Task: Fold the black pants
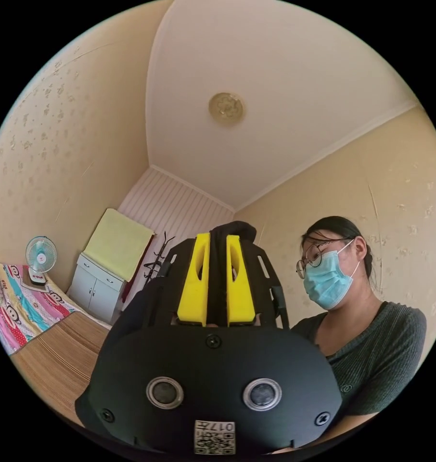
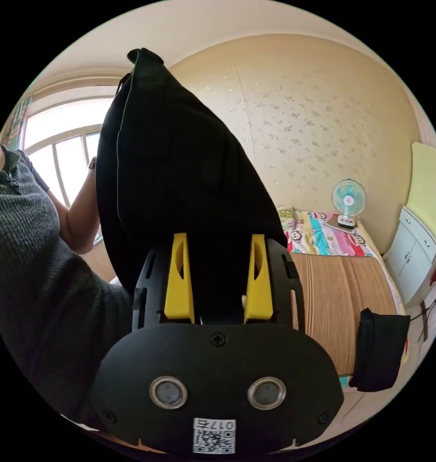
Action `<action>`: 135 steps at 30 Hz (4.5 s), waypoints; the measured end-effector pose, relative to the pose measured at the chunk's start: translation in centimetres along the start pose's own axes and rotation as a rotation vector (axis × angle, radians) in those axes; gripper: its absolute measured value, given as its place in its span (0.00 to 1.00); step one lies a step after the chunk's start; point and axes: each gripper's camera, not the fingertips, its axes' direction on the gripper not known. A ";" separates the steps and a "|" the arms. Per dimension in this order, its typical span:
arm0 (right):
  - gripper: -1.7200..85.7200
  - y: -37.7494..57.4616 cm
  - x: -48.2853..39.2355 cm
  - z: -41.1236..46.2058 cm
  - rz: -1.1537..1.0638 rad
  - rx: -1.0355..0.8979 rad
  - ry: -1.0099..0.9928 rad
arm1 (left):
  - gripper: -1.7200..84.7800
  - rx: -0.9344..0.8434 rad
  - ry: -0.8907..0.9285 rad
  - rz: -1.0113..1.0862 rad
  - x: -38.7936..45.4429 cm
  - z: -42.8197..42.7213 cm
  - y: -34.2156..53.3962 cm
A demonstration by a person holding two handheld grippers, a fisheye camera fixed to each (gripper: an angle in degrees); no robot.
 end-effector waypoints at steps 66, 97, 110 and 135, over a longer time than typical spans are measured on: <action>0.05 -22.3 45.5 14.4 0.238 -0.661 0.293 | 0.04 -0.607 -1.595 -0.800 -30.6 -38.3 4.8; 0.06 11.3 65.9 -39.2 0.854 -0.716 -0.520 | 0.03 -0.710 -0.673 -1.499 -17.8 -54.7 36.9; 0.05 6.2 66.7 -51.9 0.709 -0.891 -0.150 | 0.12 -0.300 -1.333 -1.597 -7.7 -62.0 36.2; 0.06 -0.3 60.9 -50.7 0.459 -1.036 -1.081 | 0.06 -1.197 -0.822 -1.086 -10.9 -36.5 41.2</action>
